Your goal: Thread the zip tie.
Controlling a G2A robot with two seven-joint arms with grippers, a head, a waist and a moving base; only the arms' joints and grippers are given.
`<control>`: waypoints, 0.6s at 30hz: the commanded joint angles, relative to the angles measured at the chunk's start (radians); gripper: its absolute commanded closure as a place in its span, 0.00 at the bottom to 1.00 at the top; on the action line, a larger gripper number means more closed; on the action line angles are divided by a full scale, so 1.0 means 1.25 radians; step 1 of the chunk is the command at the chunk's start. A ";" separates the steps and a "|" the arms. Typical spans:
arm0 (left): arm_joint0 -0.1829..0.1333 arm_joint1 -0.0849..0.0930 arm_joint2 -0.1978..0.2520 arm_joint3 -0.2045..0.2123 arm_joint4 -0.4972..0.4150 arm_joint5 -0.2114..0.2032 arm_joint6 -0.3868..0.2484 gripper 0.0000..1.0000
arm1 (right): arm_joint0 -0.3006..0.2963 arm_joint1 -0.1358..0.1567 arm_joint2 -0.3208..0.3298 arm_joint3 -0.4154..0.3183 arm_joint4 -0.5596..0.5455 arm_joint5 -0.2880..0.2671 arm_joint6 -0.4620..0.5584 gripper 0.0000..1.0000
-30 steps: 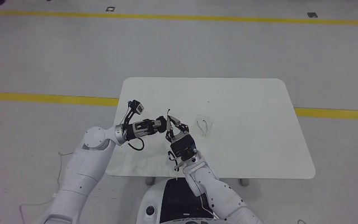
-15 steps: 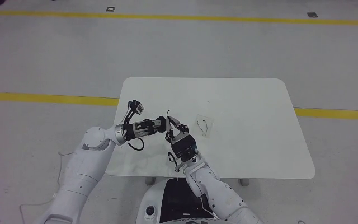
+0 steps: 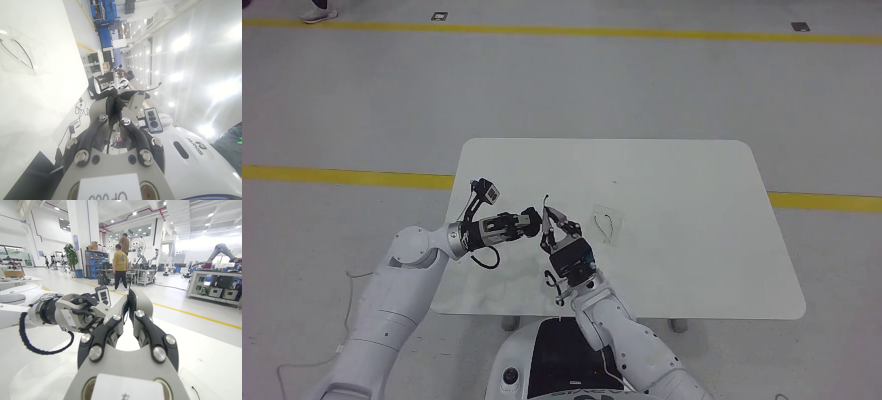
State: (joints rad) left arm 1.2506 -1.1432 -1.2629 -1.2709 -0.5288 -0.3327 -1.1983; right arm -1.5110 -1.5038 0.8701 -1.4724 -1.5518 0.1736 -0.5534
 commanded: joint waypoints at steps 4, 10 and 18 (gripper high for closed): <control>0.000 0.000 0.000 0.000 0.000 0.000 0.000 1.00 | -0.007 0.002 0.008 -0.007 -0.001 0.005 0.000 1.00; 0.000 0.000 0.000 0.000 0.000 0.000 0.000 1.00 | -0.010 0.002 0.006 -0.011 0.001 -0.008 0.002 1.00; 0.000 0.000 0.000 0.000 0.000 0.000 0.000 1.00 | -0.003 0.001 -0.002 0.002 0.007 -0.025 0.012 1.00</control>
State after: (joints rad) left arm 1.2506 -1.1432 -1.2629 -1.2709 -0.5288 -0.3327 -1.1983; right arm -1.5156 -1.5024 0.8680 -1.4718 -1.5450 0.1435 -0.5398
